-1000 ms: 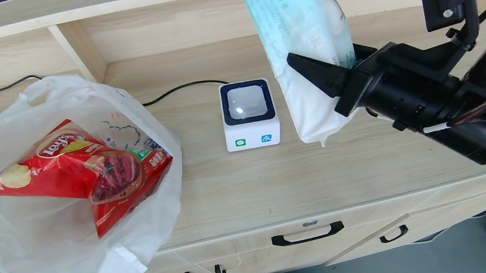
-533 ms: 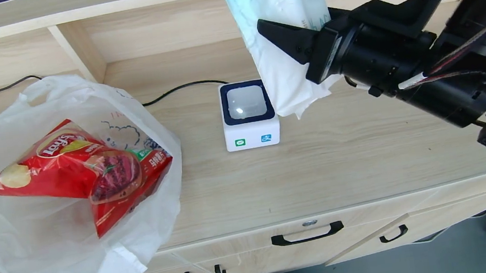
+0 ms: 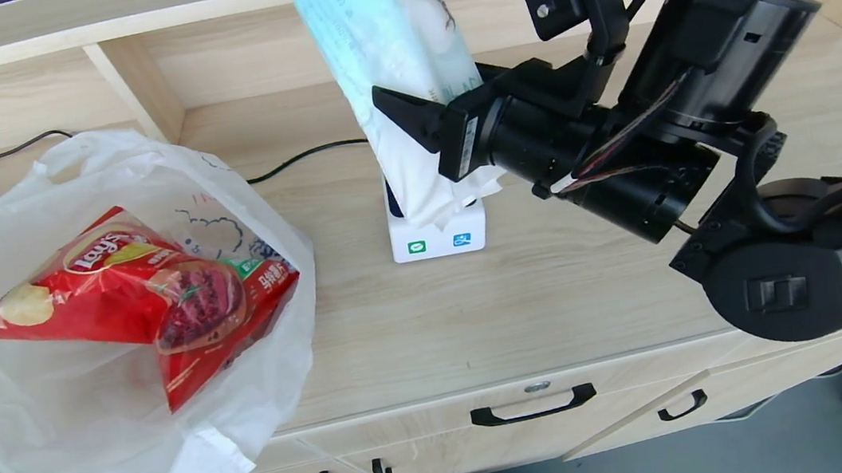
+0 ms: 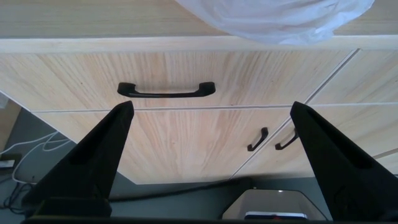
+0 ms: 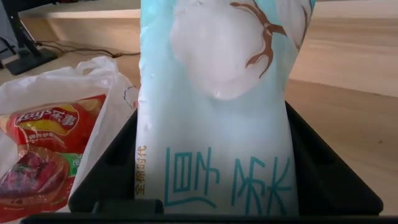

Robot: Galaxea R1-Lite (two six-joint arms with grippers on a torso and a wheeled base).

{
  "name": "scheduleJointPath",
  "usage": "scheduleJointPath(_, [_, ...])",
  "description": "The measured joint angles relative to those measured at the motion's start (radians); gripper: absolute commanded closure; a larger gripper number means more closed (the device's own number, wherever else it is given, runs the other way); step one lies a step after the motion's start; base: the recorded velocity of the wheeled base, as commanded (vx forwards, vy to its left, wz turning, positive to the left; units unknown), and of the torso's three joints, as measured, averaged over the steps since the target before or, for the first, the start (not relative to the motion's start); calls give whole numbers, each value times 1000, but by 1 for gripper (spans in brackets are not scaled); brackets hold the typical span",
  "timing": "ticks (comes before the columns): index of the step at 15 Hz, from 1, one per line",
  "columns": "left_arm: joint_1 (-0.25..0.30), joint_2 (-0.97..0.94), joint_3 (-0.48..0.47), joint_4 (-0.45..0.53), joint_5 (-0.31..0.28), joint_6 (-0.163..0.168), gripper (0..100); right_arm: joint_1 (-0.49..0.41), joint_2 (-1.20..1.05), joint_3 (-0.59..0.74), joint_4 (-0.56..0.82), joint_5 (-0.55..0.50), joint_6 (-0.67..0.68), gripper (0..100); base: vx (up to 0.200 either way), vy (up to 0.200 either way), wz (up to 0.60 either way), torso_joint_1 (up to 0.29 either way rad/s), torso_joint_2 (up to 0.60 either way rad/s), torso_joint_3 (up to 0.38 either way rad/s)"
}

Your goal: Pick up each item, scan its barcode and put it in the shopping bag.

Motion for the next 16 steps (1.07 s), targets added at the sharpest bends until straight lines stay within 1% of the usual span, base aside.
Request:
scheduleJointPath(9, [0, 0, 0, 0, 0, 0, 0, 13, 42, -17, -6, -1, 1, 100, 0, 0, 0, 0, 0, 0])
scheduleJointPath(11, [0, 0, 0, 0, 0, 0, 0, 13, 39, -9, -37, -27, 1, 100, 0, 0, 0, 0, 0, 0])
scheduleJointPath(13, [0, 0, 0, 1, 0, 0, 0, 13, 18, 20, -79, -41, 2, 100, 0, 0, 0, 0, 0, 0])
scheduleJointPath(15, [1, 0, 0, 1, 0, 0, 0, 11, -20, 79, -85, -47, 2, 100, 0, 0, 0, 0, 0, 0])
scheduleJointPath(16, [1, 0, 0, 1, 0, 0, 0, 3, -48, 122, -86, -53, 2, 100, -200, 0, 0, 7, 2, 2])
